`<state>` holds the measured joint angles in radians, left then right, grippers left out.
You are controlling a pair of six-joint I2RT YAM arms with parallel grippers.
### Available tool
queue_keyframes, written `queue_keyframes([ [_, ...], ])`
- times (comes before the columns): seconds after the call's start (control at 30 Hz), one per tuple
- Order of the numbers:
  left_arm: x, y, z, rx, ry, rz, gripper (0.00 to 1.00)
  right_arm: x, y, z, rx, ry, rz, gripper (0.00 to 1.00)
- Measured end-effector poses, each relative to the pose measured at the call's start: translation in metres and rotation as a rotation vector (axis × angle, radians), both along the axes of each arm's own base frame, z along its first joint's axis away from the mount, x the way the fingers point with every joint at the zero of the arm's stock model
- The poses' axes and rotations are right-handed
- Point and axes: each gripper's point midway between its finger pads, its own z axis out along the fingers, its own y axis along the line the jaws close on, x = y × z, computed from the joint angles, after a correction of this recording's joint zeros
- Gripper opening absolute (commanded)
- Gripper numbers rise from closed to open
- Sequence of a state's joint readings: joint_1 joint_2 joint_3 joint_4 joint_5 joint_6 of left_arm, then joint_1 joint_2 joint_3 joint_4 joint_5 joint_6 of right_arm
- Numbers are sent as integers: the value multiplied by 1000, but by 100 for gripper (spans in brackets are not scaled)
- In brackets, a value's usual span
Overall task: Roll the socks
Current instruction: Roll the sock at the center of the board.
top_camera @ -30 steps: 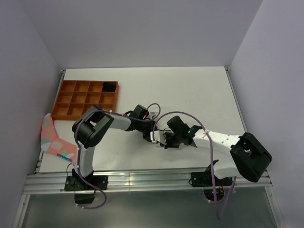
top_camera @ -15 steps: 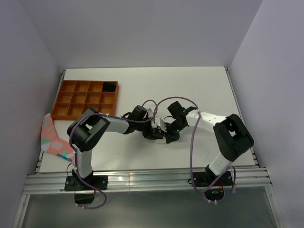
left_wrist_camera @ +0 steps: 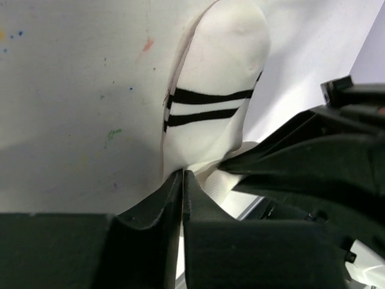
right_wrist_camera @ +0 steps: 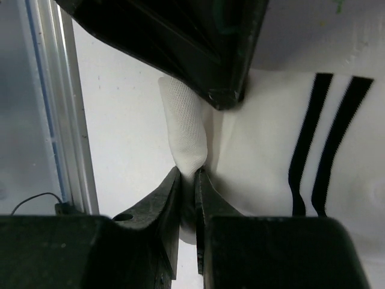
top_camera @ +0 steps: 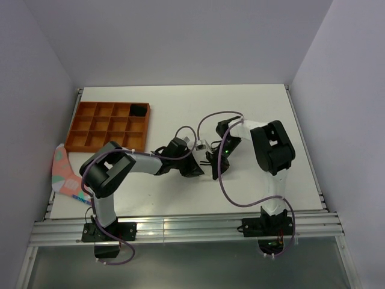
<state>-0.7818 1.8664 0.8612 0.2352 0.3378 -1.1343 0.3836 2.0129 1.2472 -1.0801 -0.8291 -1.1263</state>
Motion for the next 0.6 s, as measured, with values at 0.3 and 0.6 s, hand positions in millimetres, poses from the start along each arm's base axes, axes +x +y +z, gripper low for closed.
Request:
queue_keyframes([
  [0.3, -2, 6, 1, 32, -56, 42, 4, 6, -1, 12, -14, 82, 0, 7],
  [0.6, -2, 14, 0, 101, -163, 69, 4, -9, -11, 0, -129, 241, -40, 6],
])
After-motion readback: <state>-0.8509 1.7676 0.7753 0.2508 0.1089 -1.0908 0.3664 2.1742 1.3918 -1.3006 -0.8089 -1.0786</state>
